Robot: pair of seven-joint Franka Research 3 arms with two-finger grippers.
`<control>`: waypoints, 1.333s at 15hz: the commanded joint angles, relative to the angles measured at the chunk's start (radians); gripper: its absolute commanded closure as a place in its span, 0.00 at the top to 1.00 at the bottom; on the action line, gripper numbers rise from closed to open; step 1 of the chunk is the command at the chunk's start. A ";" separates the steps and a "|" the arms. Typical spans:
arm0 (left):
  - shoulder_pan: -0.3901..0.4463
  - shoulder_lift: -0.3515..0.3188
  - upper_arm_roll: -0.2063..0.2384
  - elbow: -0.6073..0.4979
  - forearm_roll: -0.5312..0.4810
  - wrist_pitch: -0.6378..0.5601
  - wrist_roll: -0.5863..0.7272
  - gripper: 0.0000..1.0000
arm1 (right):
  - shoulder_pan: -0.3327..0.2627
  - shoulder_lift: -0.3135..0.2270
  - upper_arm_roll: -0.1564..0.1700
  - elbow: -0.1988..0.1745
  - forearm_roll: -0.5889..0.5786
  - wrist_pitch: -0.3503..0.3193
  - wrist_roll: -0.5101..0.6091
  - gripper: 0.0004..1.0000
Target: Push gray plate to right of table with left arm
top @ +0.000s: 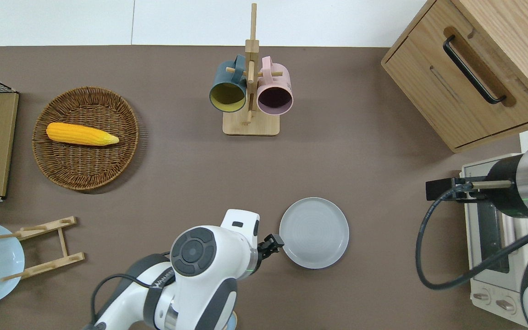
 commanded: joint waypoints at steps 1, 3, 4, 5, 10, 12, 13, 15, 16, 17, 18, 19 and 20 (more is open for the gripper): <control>0.027 -0.024 0.120 0.073 0.124 -0.181 0.125 0.98 | -0.024 -0.027 0.014 -0.027 0.021 0.000 0.010 1.00; 0.061 -0.026 0.219 0.179 0.130 -0.360 0.277 0.99 | -0.024 -0.027 0.014 -0.027 0.021 0.000 0.012 1.00; 0.072 -0.024 0.271 0.242 0.141 -0.463 0.355 0.99 | -0.024 -0.027 0.014 -0.027 0.021 0.000 0.010 1.00; 0.076 -0.024 0.317 0.300 0.194 -0.531 0.410 0.99 | -0.024 -0.027 0.014 -0.027 0.021 0.000 0.012 1.00; 0.171 -0.026 0.388 0.489 0.311 -0.686 0.684 0.99 | -0.024 -0.027 0.014 -0.027 0.021 0.000 0.012 1.00; 0.181 -0.021 0.437 0.546 0.316 -0.713 0.756 0.99 | -0.024 -0.027 0.014 -0.027 0.021 0.000 0.010 1.00; 0.187 -0.017 0.449 0.573 0.316 -0.722 0.785 0.99 | -0.024 -0.027 0.014 -0.027 0.021 0.000 0.010 1.00; 0.188 -0.015 0.465 0.595 0.317 -0.722 0.817 0.99 | -0.024 -0.027 0.014 -0.027 0.021 0.000 0.010 1.00; 0.199 -0.014 0.463 0.607 0.317 -0.723 0.823 0.99 | -0.024 -0.027 0.014 -0.027 0.021 0.000 0.010 1.00; 0.207 -0.014 0.463 0.613 0.319 -0.723 0.824 0.99 | -0.024 -0.027 0.014 -0.027 0.021 0.000 0.010 1.00; 0.208 -0.014 0.463 0.623 0.335 -0.725 0.825 0.99 | -0.024 -0.027 0.014 -0.027 0.021 0.000 0.012 1.00; 0.208 -0.014 0.463 0.638 0.366 -0.725 0.827 0.99 | -0.024 -0.027 0.014 -0.027 0.021 -0.001 0.010 1.00; 0.208 -0.014 0.459 0.652 0.392 -0.723 0.828 0.99 | -0.024 -0.027 0.014 -0.027 0.021 0.000 0.010 1.00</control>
